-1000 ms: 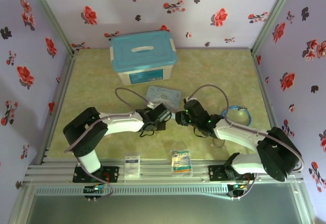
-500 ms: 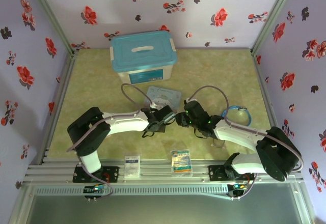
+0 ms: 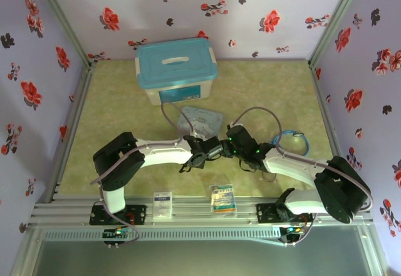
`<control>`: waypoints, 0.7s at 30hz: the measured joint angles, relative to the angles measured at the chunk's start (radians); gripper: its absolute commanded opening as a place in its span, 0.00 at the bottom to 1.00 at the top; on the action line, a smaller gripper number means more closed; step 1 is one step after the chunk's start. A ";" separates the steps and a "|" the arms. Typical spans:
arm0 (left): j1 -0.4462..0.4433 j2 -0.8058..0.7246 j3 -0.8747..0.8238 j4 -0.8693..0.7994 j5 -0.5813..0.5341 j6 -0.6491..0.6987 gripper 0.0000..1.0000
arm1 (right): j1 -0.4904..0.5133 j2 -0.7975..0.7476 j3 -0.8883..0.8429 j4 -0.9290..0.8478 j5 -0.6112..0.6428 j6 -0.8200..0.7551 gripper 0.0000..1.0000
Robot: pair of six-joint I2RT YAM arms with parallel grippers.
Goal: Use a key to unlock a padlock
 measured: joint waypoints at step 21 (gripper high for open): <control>-0.068 0.064 0.098 -0.092 -0.061 0.001 0.34 | -0.002 0.002 -0.020 0.005 0.000 0.007 0.46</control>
